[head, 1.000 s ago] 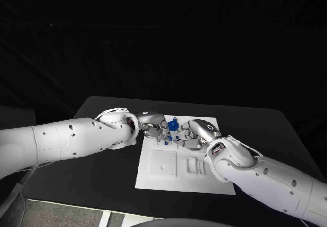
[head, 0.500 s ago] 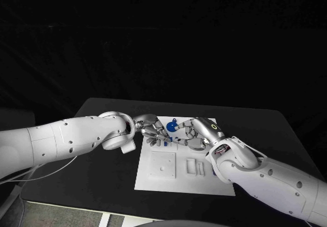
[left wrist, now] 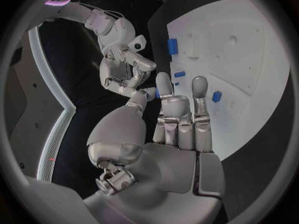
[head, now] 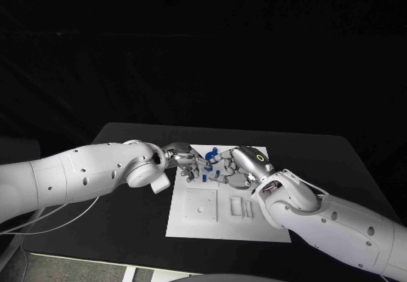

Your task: Assemble the parts on the task board

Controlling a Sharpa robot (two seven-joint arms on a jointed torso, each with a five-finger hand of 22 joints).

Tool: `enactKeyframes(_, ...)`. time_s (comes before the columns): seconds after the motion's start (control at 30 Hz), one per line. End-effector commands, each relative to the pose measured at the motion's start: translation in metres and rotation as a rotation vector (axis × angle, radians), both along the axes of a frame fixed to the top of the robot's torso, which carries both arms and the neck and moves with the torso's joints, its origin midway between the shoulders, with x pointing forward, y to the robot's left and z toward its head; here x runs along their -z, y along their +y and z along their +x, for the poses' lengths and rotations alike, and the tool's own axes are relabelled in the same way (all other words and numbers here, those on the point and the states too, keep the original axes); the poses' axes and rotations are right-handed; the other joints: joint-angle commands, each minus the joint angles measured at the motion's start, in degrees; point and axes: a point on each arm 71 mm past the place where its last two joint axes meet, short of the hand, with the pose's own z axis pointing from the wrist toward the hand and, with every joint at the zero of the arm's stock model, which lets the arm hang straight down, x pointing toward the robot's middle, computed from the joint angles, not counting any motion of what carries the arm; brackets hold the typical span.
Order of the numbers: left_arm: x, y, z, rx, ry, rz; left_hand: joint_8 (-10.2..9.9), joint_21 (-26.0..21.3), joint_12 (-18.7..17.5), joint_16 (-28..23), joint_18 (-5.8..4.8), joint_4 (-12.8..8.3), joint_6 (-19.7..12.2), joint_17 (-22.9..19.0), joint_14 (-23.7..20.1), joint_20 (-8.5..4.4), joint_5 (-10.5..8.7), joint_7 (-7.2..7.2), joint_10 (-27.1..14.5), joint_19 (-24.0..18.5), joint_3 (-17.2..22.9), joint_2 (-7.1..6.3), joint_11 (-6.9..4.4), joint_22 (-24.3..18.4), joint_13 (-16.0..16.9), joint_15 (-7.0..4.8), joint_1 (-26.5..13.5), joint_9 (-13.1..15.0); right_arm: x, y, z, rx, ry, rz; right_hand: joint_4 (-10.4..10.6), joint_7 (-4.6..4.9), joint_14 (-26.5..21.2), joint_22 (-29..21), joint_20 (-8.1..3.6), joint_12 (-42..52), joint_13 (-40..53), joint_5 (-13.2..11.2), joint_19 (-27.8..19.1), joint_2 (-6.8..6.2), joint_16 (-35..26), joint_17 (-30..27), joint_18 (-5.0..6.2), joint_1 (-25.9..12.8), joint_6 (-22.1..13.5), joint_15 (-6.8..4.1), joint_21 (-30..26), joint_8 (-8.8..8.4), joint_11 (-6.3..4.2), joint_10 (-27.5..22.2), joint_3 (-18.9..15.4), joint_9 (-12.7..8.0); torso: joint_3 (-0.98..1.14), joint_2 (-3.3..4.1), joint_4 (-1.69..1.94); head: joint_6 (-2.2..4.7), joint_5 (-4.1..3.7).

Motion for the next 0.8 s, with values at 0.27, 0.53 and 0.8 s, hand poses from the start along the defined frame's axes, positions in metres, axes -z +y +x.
enactKeyframes(0.27, 0.0010, -0.0021, -0.0014, -0.025, 0.024, 0.002, 20.3, 1.6, 1.2, 1.8, -0.85, -0.5, -0.9, 0.3, -0.4, -0.12, 3.73, -0.91, 1.9, -0.9, 3.3, -0.90, -0.40, 1.2, 1.3, -0.39, -1.2, 22.5, 0.0001, -0.0013, -0.0011, -0.011, -0.006, -0.026, -0.8, -0.33, -0.3, 3.0, 0.20, 0.3, -0.2, -0.6, 0.2, 0.62, -0.1, -0.1, 0.34, 0.3, 1.0, -0.25, -0.3, 0.08, -0.35, -0.3, 1.2, 0.0, -0.08, -0.02, 0.05, 0.09, -0.35)
enactKeyframes(0.53, 0.0007, -0.0035, -0.0022, -0.019, 0.017, 0.004, 18.7, 2.0, 1.0, 1.9, -0.85, -0.5, -0.6, -0.6, -0.7, -0.10, 2.51, -0.75, 1.7, -1.3, 2.9, -1.10, -0.41, 1.2, 1.5, -0.33, 0.0, 21.6, 0.0017, -0.0020, 0.0012, 0.019, 0.011, -0.025, -0.6, -0.56, -0.1, 3.1, 0.04, 0.5, -0.3, -2.4, 0.4, 0.81, 0.1, 0.0, 0.21, -0.5, 1.9, -0.40, 0.1, 0.08, -0.54, -0.2, 4.1, 0.0, -0.10, -0.01, 0.04, 0.15, -0.59)
enactKeyframes(0.8, -0.0003, -0.0073, -0.0037, -0.002, 0.008, -0.006, 17.6, 1.9, 0.8, 1.7, -0.85, 0.5, -0.6, -1.7, -1.0, 0.03, 0.38, -0.65, 1.4, -1.5, 2.0, -1.31, -0.34, 1.1, 1.6, -0.22, 1.3, 21.4, 0.0039, 0.0001, 0.0028, 0.045, 0.064, -0.006, -0.4, -1.12, 0.1, 3.2, -0.25, 0.9, -0.1, -4.6, 0.6, 0.62, 0.4, 0.3, -0.01, -1.5, 3.8, -0.69, 0.7, 0.10, -0.92, 0.2, 7.9, 0.1, -0.16, -0.03, 0.06, 0.21, -0.83)
